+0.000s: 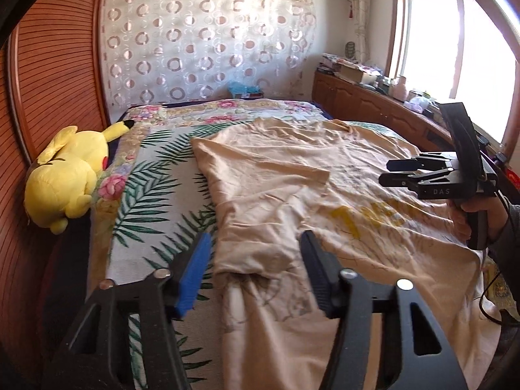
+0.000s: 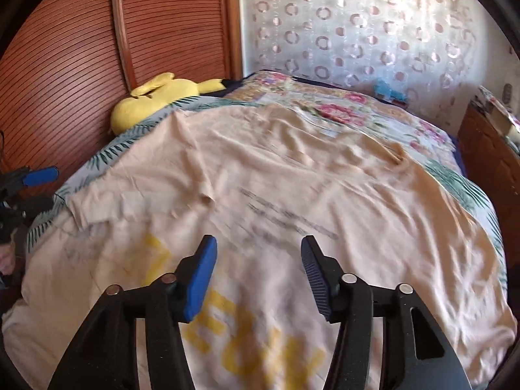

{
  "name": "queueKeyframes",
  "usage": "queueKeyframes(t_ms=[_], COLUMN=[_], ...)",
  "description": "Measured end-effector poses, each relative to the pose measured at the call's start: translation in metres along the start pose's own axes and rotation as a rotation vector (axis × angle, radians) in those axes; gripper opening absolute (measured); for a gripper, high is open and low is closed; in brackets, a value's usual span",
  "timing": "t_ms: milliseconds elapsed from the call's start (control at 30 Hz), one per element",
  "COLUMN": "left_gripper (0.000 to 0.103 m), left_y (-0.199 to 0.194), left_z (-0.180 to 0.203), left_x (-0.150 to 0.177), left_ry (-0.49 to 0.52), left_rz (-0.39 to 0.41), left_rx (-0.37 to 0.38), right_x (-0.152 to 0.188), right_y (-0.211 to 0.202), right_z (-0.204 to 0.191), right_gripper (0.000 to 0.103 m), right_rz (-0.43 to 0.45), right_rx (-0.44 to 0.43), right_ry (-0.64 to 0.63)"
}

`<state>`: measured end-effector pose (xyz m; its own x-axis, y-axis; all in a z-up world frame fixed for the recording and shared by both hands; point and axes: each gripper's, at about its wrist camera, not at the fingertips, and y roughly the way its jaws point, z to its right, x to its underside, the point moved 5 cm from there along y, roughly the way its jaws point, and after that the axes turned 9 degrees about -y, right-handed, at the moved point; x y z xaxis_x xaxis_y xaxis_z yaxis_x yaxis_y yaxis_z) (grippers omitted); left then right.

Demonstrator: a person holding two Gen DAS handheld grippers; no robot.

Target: Fold small clothes

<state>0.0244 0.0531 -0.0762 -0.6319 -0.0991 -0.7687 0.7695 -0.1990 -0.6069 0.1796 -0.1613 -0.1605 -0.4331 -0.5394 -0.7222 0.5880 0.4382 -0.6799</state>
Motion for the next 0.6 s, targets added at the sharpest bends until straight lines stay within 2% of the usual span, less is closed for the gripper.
queueKeyframes(t_ms=[67, 133, 400, 500, 533, 567, 600], left_gripper=[0.039, 0.033, 0.032, 0.031, 0.027, 0.016, 0.009], left_y=[0.003, 0.007, 0.037, 0.045, 0.047, 0.048, 0.047], left_z=[0.008, 0.015, 0.015, 0.014, 0.012, 0.01, 0.01], left_x=[0.002, 0.005, 0.014, 0.017, 0.017, 0.017, 0.016], left_ry=[0.013, 0.031, 0.048, 0.042, 0.038, 0.034, 0.033], left_rz=[-0.016, -0.038, -0.115, -0.136, -0.139, -0.138, -0.138], left_rx=[0.021, 0.036, -0.04, -0.044, -0.043, -0.054, -0.059], right_x=[0.02, 0.036, 0.077, 0.073, 0.073, 0.073, 0.074], right_y=[-0.011, -0.022, -0.048, -0.053, -0.051, -0.05, -0.052], right_z=[0.009, 0.015, 0.018, 0.016, 0.018, 0.021, 0.022], right_gripper=[0.056, 0.056, 0.056, 0.056, 0.056, 0.056, 0.056], right_rz=[-0.019, -0.037, -0.074, -0.06, -0.061, -0.063, -0.061], right_rx=[0.025, 0.045, 0.107, 0.085, 0.085, 0.087, 0.09], right_ry=[0.017, 0.029, 0.057, 0.061, 0.065, 0.069, 0.068])
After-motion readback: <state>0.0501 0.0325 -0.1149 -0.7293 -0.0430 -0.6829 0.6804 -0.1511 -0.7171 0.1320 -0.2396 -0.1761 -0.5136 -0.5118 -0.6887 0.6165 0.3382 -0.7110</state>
